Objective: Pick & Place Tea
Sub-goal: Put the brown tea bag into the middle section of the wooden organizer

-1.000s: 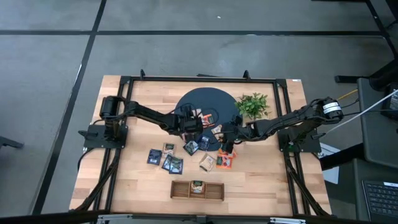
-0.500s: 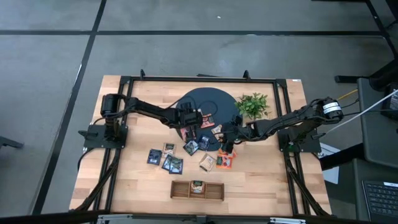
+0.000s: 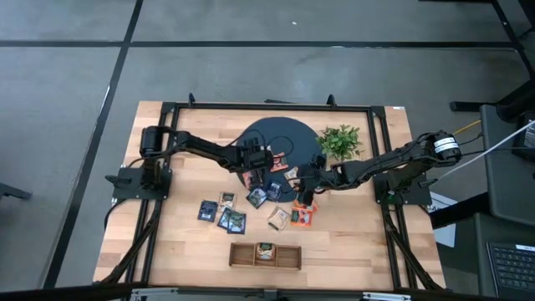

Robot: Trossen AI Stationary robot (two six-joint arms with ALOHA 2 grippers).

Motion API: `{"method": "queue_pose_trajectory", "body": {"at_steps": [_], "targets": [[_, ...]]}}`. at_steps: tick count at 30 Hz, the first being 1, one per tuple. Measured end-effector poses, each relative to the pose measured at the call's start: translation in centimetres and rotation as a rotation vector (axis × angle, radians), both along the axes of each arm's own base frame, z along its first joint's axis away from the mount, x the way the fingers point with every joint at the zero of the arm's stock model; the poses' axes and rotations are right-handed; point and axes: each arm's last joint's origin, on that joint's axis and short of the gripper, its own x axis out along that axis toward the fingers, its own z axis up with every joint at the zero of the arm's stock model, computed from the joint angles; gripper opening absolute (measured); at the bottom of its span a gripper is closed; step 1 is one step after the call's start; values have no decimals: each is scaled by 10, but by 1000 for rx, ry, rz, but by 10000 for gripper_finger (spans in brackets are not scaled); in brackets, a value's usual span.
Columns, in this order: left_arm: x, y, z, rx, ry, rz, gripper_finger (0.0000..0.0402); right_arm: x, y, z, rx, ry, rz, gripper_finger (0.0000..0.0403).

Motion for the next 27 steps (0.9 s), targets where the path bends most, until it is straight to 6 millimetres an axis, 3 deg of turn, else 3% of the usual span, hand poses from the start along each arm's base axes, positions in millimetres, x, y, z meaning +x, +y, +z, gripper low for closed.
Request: {"method": "queue_pose_trajectory", "body": {"at_steps": [7,22,27], "targets": [[1,1,-1,14,-2,7,176,0,0,0,0,0,0,216],[0,0,-3,-21,-5,15,12,0,0,0,7,-1,3,216],[0,0,-3,-19,-6,18,3,0,0,0,8,-1,2,216]]}}
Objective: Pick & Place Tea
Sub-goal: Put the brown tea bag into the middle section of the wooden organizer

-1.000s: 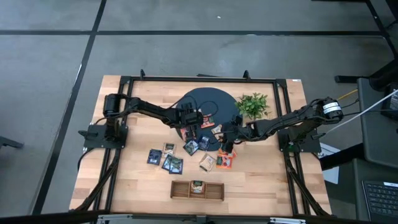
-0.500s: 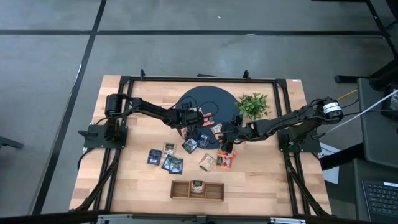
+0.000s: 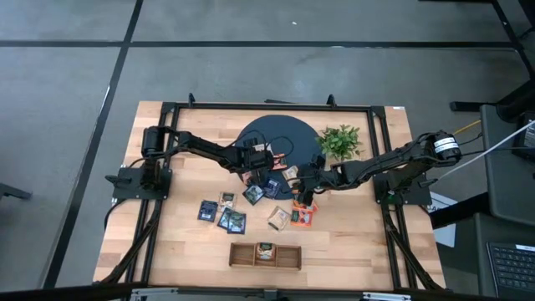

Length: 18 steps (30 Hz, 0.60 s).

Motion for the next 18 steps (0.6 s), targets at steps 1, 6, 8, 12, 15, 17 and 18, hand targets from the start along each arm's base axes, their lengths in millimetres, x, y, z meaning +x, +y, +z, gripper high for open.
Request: {"method": "queue_pose_trajectory", "body": {"at_steps": [1,6,8,12,15,17,18], "targets": [[0,0,0,-1,-1,1,3,0,0,0,0,0,0,216],[0,-6,3,-3,-12,-4,2,0,0,0,0,0,0,216],[0,-10,11,-5,-42,-8,2,0,0,0,0,0,0,216],[-1,-17,26,-15,-92,-6,2,0,0,0,0,-1,0,216],[-3,-19,31,-39,-110,4,1,1,0,1,2,-11,0,216],[-4,-21,31,-80,-113,2,2,2,0,2,2,-26,3,216],[-4,-22,31,-104,-116,0,2,3,0,2,3,-38,3,216]]}}
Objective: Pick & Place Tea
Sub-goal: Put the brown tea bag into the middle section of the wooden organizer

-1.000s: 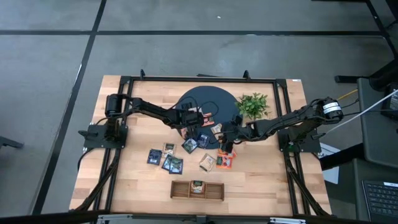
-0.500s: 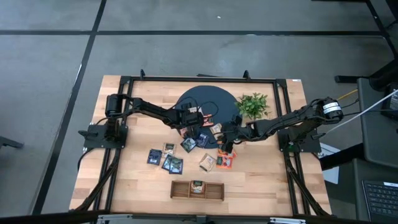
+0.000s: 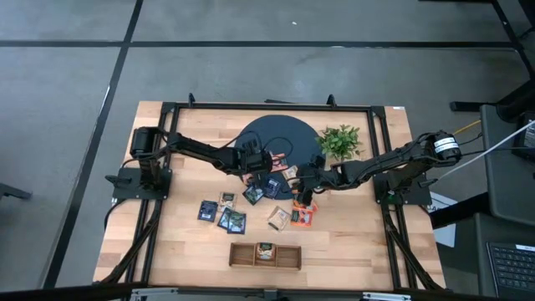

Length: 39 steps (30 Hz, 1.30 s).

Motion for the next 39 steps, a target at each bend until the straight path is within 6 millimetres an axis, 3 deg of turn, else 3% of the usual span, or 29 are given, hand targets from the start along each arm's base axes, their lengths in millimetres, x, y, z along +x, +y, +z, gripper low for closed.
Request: {"method": "queue_pose_trajectory", "body": {"at_steps": [5,10,16,23,31,39], "targets": [[0,-3,0,-49,-9,-13,1,5,1,5,-59,-42,72,216],[1,-6,0,-61,-15,-12,1,7,1,6,-250,9,287,216],[1,-8,0,-73,-21,-8,1,20,3,-6,-353,-4,379,216],[1,-10,0,-80,-26,-5,1,40,3,-32,-482,-54,324,216],[1,-10,0,-81,-27,-5,1,49,-5,-56,-623,0,266,216],[1,-10,0,-82,-27,-6,2,58,-21,-56,-618,-40,208,216]]}}
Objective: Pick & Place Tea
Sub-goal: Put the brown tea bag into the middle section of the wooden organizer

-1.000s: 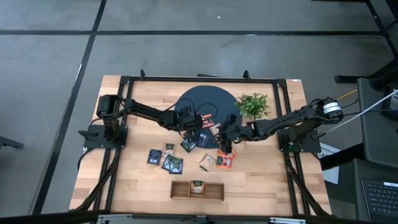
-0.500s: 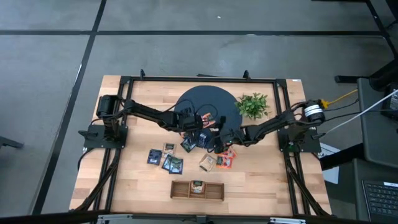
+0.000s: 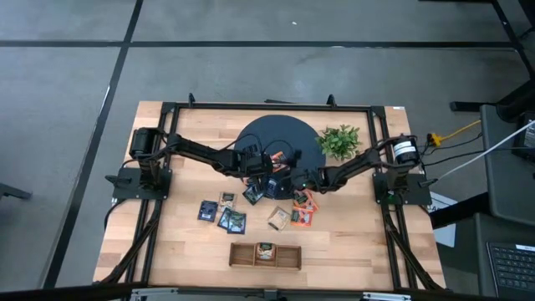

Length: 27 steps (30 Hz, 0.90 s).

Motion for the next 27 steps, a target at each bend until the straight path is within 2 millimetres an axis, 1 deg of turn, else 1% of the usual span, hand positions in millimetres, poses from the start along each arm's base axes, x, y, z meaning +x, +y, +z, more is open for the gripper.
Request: {"method": "queue_pose_trajectory", "body": {"at_steps": [4,9,14,19,22,27], "targets": [[0,0,0,0,0,0,1,10,-8,8,31,-19,20,216],[0,0,0,0,0,1,2,18,-9,11,89,50,70,216],[0,0,0,0,0,0,2,20,-7,13,84,76,82,216],[0,0,0,-8,-1,-2,2,20,-11,13,84,81,72,215],[0,0,0,-14,2,-3,2,20,-12,9,86,82,66,207],[0,-1,0,-17,-3,-11,2,23,-12,-8,86,131,57,181]]}}
